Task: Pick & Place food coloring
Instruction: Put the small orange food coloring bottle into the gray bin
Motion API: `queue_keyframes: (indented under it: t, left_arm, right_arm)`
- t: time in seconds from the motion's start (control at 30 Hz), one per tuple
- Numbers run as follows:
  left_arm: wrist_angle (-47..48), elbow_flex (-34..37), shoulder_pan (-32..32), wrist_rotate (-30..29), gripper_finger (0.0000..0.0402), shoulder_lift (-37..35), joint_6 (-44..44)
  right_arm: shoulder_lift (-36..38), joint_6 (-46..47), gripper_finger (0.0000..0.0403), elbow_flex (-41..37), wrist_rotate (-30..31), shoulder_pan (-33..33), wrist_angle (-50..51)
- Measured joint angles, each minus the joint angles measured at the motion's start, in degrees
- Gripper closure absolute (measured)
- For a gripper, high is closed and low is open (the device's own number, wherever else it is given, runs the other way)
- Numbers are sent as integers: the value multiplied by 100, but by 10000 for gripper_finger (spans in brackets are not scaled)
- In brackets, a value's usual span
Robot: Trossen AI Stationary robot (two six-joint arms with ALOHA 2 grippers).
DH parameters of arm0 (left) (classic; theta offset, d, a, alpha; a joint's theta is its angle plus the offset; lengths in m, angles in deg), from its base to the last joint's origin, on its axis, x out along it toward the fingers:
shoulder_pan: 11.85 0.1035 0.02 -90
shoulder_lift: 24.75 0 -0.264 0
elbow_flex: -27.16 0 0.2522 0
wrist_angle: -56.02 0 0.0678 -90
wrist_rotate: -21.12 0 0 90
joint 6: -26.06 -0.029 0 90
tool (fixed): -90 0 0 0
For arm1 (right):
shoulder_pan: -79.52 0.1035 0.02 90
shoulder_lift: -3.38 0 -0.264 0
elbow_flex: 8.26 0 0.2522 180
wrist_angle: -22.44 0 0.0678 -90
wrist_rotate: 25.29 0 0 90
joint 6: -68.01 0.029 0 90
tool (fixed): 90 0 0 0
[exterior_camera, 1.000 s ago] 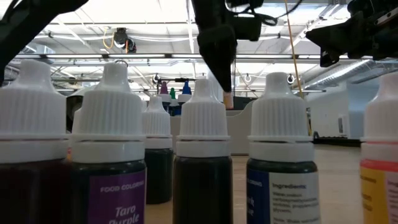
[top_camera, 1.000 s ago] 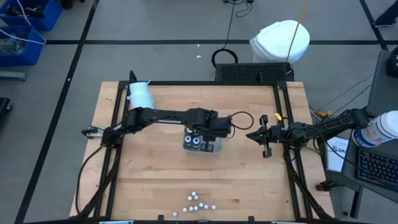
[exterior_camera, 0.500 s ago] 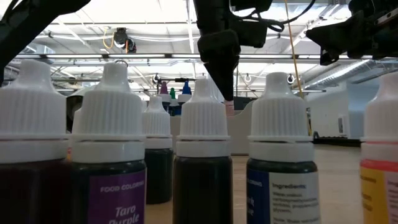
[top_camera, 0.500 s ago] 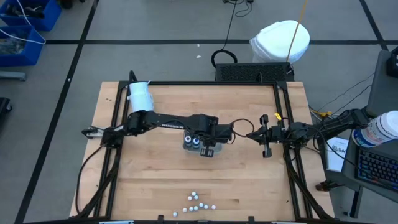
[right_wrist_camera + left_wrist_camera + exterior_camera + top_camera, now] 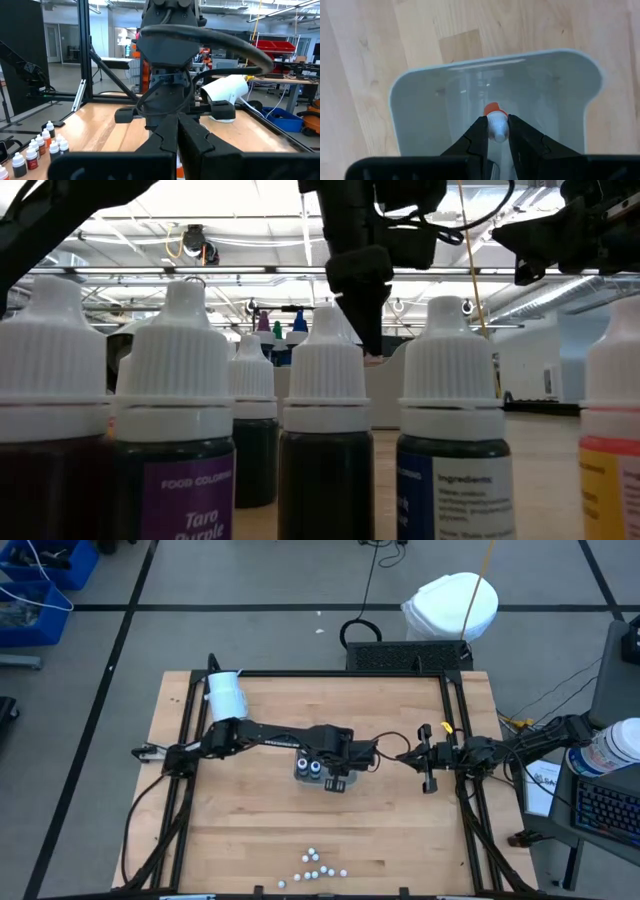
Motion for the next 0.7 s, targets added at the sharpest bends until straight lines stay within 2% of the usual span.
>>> queue_keyframes:
  t: [0.3,0.57,0.7]
  left_arm:
    - [-324,2,70,173,337,296,-302]
    - [-364,0,207,176,336,390,-209]
    - [-348,0,233,225,318,390,-114]
  right_arm:
    - [0,-9,403,0,24,-1,-34]
    - [0,-35,403,0,26,0,-24]
    - [0,-33,403,0,25,-1,-20]
